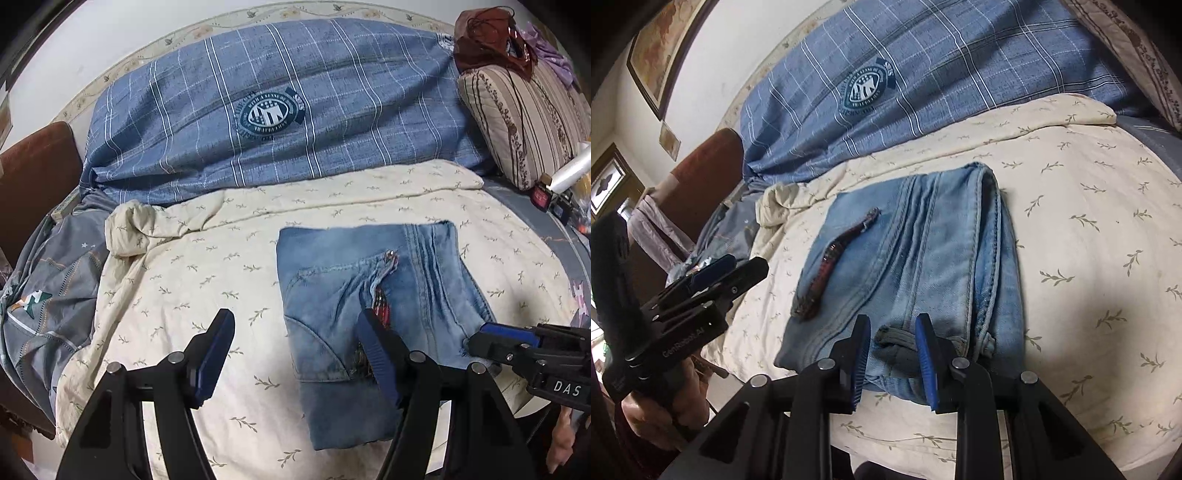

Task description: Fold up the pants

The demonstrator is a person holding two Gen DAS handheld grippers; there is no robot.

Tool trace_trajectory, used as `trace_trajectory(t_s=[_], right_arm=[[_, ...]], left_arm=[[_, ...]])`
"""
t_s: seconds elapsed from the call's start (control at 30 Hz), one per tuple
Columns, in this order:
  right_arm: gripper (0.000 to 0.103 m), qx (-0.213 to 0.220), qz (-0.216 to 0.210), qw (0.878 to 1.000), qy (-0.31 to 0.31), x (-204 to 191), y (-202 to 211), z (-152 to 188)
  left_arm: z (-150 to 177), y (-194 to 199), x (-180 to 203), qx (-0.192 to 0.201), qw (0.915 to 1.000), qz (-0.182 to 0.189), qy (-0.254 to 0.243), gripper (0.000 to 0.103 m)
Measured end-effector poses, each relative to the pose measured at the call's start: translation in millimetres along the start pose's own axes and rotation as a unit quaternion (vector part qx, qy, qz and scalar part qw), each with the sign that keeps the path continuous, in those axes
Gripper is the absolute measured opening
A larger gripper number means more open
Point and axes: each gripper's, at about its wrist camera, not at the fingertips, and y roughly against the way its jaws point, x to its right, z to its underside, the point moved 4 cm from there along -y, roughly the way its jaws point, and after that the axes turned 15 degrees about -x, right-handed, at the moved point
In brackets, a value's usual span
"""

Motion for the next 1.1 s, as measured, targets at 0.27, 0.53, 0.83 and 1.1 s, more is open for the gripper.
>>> trace_trajectory(t_s=[0.27, 0.53, 0.83, 1.1], right_arm=[[0.030, -0.012, 0.000, 1.000, 0.001, 3.7, -5.7, 2.4], [0.032, -0.027, -0.015, 1.000, -0.005, 8.4, -9.6, -2.2], [0.081, 0.055, -0.037, 0.996, -0.064, 38.7, 34.5, -17.0], [0.080, -0.017, -0.073, 0.986, -0.151, 78.8, -1.0, -41.8]], left_arm=[[8.5, -21.5, 3.1, -0.021, 0.9998, 0.002, 0.004, 0.070], [15.8, -37.7, 6.8, -0.032, 0.9995, 0.005, 0.000, 0.082], [-10.4, -24.6, -43.2, -0.035, 0.9949, 0.080, 0.051, 0.089], [-15.5, -85.5, -49.1, -0.147, 0.9690, 0.192, 0.049, 0.090]])
